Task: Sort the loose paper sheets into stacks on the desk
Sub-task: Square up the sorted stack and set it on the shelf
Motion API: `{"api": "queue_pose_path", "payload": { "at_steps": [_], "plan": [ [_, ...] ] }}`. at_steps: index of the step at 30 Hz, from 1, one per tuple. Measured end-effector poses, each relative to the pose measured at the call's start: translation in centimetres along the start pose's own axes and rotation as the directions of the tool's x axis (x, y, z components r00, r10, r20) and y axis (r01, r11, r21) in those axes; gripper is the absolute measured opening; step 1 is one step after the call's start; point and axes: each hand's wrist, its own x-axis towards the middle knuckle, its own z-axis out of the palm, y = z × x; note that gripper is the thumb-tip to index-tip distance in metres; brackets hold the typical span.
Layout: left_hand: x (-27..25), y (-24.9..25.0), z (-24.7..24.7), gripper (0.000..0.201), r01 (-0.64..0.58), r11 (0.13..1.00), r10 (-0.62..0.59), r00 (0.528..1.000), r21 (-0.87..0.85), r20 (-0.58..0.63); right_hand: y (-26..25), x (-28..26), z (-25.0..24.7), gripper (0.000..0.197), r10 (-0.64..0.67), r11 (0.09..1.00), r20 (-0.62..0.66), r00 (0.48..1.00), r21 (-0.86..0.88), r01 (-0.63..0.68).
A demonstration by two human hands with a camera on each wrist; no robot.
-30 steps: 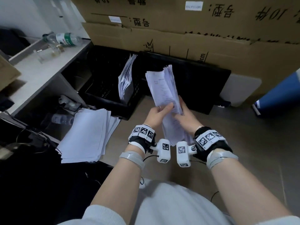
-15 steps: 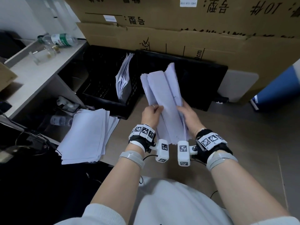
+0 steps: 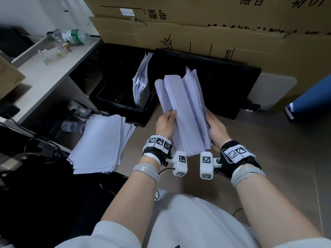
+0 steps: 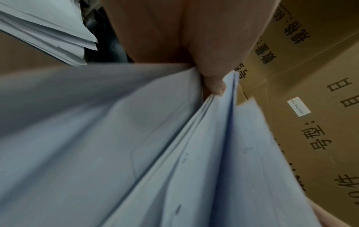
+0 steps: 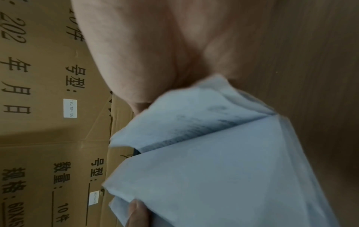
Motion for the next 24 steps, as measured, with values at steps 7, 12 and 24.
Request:
{"api": "queue_pose_path", "payload": {
  "at_steps": [7, 12, 24],
  "plan": [
    [-0.5, 0.0, 0.0, 0.043, 0.022, 0.999, -0.022, 1.0, -0.031, -0.019, 0.1, -0.2, 0.1, 0.066, 0.144, 0.988, -0.002, 0.99, 0.055, -0.144],
    [-0.7, 0.1, 0.4, 0.057, 0.047, 0.996, -0.048, 0.999, -0.08, -0.023, 0.2, -0.4, 0.1, 0.062, 0.141, 0.987, 0.031, 0.99, 0.068, -0.143],
    [-2.5, -0.8, -2.6, 0.047, 0.121, 0.987, -0.132, 0.985, -0.102, -0.111, 0.8, -1.3, 2.7, 0.055, 0.202, 0.977, 0.188, 0.961, 0.025, -0.21]
  ]
}}
